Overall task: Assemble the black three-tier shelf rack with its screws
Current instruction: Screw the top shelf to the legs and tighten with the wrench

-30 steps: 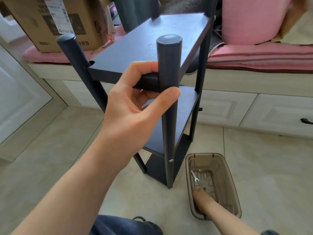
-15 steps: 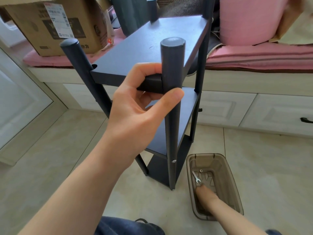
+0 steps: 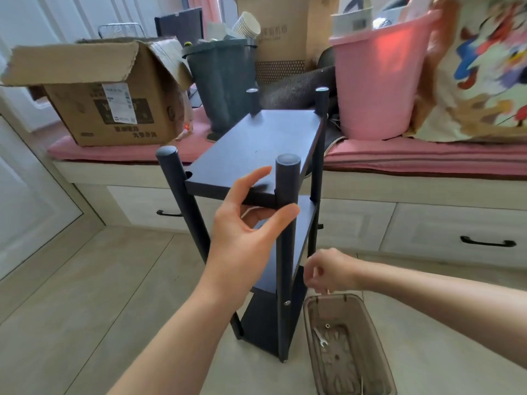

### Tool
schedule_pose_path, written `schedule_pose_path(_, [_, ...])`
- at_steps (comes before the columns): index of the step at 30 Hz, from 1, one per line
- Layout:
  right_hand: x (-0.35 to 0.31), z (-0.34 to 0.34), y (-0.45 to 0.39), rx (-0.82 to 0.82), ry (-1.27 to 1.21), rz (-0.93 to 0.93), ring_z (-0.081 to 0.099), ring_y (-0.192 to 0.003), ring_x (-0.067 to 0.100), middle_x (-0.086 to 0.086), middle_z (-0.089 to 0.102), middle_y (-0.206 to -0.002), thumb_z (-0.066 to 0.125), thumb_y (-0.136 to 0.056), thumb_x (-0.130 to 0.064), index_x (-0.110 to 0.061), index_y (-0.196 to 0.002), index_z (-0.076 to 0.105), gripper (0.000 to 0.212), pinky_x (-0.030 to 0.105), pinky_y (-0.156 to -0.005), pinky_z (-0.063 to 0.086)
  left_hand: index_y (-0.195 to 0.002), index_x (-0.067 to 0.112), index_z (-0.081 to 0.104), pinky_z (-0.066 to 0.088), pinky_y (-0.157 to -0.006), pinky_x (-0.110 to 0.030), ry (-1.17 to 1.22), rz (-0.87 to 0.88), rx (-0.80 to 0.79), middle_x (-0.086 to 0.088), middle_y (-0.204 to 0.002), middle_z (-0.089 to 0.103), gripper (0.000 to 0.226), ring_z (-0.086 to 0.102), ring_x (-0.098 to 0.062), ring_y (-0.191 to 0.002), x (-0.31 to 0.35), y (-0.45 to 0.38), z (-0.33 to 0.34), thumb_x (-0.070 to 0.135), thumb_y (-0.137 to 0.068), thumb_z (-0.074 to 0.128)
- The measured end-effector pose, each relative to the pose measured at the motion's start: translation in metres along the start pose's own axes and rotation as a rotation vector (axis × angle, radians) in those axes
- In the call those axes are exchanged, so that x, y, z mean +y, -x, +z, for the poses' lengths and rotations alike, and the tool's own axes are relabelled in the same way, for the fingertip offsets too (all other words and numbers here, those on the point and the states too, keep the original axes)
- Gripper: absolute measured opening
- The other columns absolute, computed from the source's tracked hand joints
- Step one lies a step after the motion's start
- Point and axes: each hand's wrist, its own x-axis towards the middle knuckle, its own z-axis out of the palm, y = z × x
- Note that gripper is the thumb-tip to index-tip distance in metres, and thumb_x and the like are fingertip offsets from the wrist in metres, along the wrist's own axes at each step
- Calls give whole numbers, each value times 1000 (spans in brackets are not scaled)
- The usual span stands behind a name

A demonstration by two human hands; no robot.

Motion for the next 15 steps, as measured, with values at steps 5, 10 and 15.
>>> schedule_pose_path(5, [-37,-55,51,235,-764,-12,74,-73,16,8,77,-80,66,-94,-20,-9,-96,73,13,18,-60,53,-116,31,67,54,-81,-13,-5,22,77,10,-96,74,49,73,-10,-95,2,5,2,36,-69,81])
schedule_pose_path(10, [-63,-69,72,193,-1196,-93,75,-87,23,16,76,-96,66,-94,-15,0,-107,70,20,23,-66,57,-115,30,69,55,-80,-15,28,23,182,7,-96,75,50,74,-14,-94,2,6,-7,35,-68,83])
schedule_pose_path(15, [-89,-61,55,128,-1424,-159,74,-95,28,21,74,-103,68,-89,-11,4,-108,67,24,24,-67,59,-112,31,72,57,-81,-20,64,16,244,4,-90,76,46,75,-15,-88,6,-3,-34,30,-68,83])
